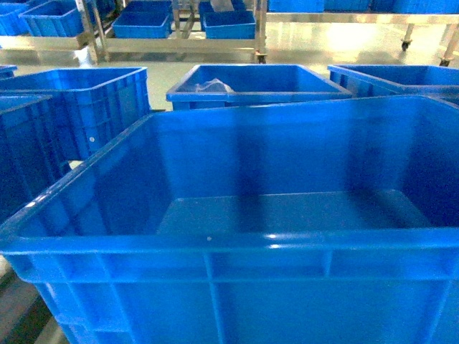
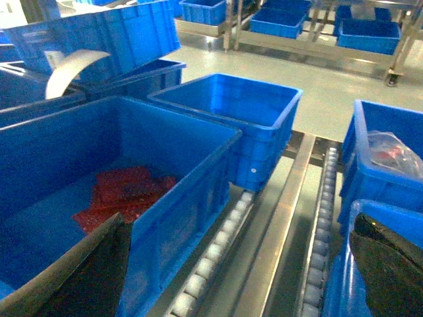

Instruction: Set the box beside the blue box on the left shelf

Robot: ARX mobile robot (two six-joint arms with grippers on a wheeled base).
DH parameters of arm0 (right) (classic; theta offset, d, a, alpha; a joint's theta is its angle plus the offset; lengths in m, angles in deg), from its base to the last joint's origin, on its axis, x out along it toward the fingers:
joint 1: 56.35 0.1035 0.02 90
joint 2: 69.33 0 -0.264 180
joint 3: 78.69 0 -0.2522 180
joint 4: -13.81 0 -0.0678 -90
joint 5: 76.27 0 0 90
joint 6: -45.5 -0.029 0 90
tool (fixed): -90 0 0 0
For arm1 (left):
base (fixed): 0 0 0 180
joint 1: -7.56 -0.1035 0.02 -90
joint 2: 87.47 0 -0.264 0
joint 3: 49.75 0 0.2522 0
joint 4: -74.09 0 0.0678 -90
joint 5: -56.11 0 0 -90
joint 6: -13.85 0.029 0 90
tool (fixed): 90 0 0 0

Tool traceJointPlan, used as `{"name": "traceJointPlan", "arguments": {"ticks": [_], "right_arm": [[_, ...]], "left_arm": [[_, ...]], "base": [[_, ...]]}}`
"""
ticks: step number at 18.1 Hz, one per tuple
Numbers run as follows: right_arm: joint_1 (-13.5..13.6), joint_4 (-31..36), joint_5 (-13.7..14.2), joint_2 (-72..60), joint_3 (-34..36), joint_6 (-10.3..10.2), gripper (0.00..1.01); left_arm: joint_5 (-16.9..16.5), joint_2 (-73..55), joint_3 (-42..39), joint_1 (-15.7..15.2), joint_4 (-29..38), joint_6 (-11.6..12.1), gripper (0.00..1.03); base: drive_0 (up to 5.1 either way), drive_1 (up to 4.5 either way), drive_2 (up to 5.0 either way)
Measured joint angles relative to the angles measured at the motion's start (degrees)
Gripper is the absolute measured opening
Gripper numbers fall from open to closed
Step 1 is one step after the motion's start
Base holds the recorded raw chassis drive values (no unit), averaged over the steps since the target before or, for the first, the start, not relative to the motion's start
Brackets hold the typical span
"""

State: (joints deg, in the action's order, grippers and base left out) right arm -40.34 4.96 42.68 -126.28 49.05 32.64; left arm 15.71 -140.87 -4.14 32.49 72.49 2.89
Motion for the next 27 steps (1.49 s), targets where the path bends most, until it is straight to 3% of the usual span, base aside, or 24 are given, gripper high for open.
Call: {"name": "traceJointPlan", "arguments": {"ticks": [2, 5, 6, 7, 8, 9, 10, 11, 12, 13, 16, 18, 19, 20, 21, 27], "right_arm": [[1.40, 0.24, 0.33, -0.39, 0.83, 0.72, 0.98], [1.68, -0.37, 1.64, 1.27, 0.92, 1.97, 0.98], [2.19, -1.46, 5.51, 1.49, 0.98, 3.45, 0.98], [2.43, -1.84, 7.52, 1.42, 1.05, 5.01, 0.98], [2.40, -1.42, 7.56, 1.42, 1.20, 6.01, 0.98], [-0.20, 11.08, -2.36, 2.95, 6.10, 8.66, 0.87], [-2.51, 18.08, -10.58, 6.43, 12.33, 10.49, 0.75], [-4.46, 21.49, -15.45, 8.85, 16.63, 11.28, 0.62], [-5.33, 22.21, -17.75, 10.32, 19.02, 11.54, 0.51], [-6.47, 22.64, -19.69, 12.52, 22.03, 11.91, 0.36], [-9.51, 22.71, -22.25, 18.16, 27.54, 12.68, 0.01], [-11.91, 21.57, -25.22, 21.97, 30.40, 12.52, 0.02], [-15.87, 20.74, -28.39, 24.00, 31.69, 12.52, 0.02], [-16.39, 20.02, -28.37, 25.86, 32.61, 12.52, 0.02], [-16.11, 19.39, -28.96, 27.30, 33.29, 12.55, 0.02], [-16.02, 13.16, -28.98, 36.65, 36.30, 12.52, 0.02]], "left_arm": [[1.05, 0.20, 0.15, 0.46, 0.72, 1.18, 0.98], [3.41, 1.86, 0.37, 1.68, 3.02, 4.79, 0.98], [4.28, 2.29, 0.39, 1.88, 3.78, 5.79, 0.98], [4.37, 2.40, 0.39, 1.88, 3.78, 6.45, 0.98], [4.13, 2.38, 0.39, 1.88, 3.78, 6.73, 0.98], [-8.59, 4.96, -1.90, -1.66, 6.45, 8.44, 0.87], [-19.78, 9.46, -6.27, -5.25, 7.23, 9.35, 0.75], [-27.58, 12.35, -10.10, -8.11, 7.87, 9.79, 0.62], [-33.22, 14.10, -12.87, -9.68, 8.50, 9.94, 0.50], [-36.22, 15.74, -15.69, -11.23, 8.52, 9.97, 0.37], [-40.11, 21.53, -20.83, -15.76, 8.79, 9.92, 0.01], [-42.42, 24.85, -23.82, -17.94, 8.00, 10.01, 0.02], [-43.85, 26.62, -24.92, -19.12, 7.21, 9.99, 0.02], [-48.37, 28.46, -25.92, -23.47, 6.40, 10.03, 0.02], [-48.83, 29.70, -26.51, -25.31, 6.03, 9.99, 0.02], [-49.59, 37.38, -29.35, -24.87, 1.40, 10.01, 0.02]], "base": [[0.0, 0.00, 0.0], [0.0, 0.00, 0.0], [0.0, 0.00, 0.0], [0.0, 0.00, 0.0], [0.0, 0.00, 0.0], [0.0, 0.00, 0.0], [0.0, 0.00, 0.0], [0.0, 0.00, 0.0], [0.0, 0.00, 0.0], [0.0, 0.00, 0.0], [0.0, 0.00, 0.0], [0.0, 0.00, 0.0], [0.0, 0.00, 0.0], [0.0, 0.00, 0.0], [0.0, 0.00, 0.0], [0.0, 0.00, 0.0]]}}
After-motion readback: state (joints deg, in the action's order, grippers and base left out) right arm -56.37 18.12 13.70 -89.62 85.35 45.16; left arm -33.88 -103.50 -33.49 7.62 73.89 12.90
